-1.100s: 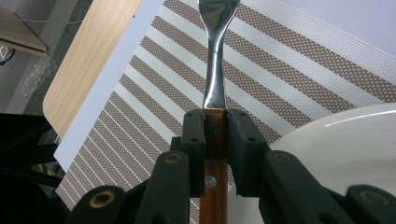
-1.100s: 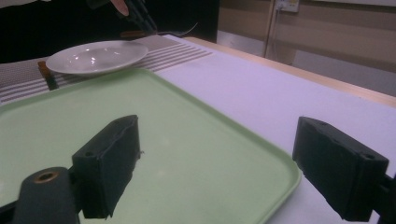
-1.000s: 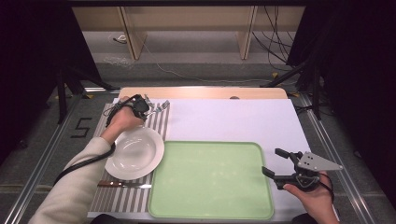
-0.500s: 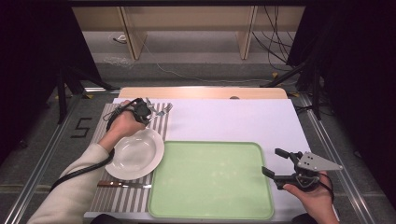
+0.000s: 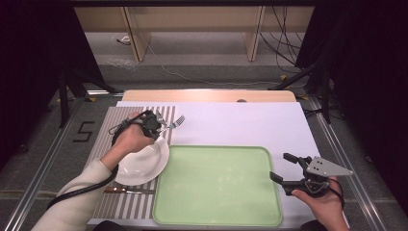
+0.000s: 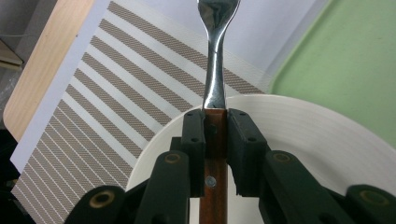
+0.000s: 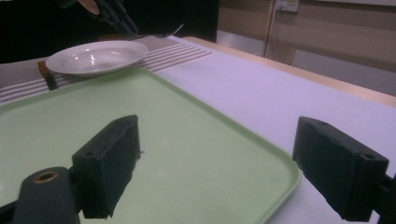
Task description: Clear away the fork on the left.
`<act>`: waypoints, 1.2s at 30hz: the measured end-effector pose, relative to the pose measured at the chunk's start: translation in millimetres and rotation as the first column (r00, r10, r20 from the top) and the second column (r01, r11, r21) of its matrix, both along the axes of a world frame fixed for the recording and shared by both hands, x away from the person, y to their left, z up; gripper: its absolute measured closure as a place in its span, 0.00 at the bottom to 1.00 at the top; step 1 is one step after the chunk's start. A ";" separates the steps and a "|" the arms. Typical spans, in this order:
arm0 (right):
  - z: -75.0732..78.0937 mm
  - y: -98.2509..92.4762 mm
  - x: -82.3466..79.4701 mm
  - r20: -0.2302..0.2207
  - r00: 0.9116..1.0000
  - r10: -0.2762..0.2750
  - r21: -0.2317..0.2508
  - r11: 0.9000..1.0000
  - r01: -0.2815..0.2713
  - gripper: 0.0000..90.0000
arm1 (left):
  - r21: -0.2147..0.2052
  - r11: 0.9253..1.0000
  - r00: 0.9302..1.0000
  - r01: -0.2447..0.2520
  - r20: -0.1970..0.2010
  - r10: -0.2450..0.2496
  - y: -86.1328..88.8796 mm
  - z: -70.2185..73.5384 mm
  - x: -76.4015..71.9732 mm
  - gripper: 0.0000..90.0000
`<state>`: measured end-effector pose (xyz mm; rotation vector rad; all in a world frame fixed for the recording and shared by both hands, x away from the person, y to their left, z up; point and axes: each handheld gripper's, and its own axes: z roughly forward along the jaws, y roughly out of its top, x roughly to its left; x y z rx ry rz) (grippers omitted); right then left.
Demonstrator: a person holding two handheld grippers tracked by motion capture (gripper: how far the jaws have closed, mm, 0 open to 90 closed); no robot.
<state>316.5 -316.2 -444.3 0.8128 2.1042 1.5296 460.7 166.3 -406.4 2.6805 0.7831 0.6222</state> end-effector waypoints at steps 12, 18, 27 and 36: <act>0.1 0.0 -0.1 0.001 1.000 0.000 0.002 1.000 0.000 0.18 | -0.019 1.000 1.000 0.009 -0.017 -0.009 -10.7 3.3 -20.8 0.85; 0.2 0.1 -0.2 0.002 1.000 0.001 0.002 1.000 -0.001 0.18 | -0.044 0.999 0.999 0.026 -0.036 -0.028 -18.7 5.7 -36.9 0.85; 0.5 0.2 -0.6 0.006 1.000 0.002 0.001 1.000 -0.002 0.18 | -0.077 0.997 0.997 0.029 -0.075 -0.034 -31.5 1.7 -55.2 0.85; 0.5 0.1 -0.6 0.003 1.000 0.002 0.003 1.000 -0.002 0.18 | -0.095 0.995 0.993 0.017 -0.111 -0.028 -41.4 0.2 -68.8 0.85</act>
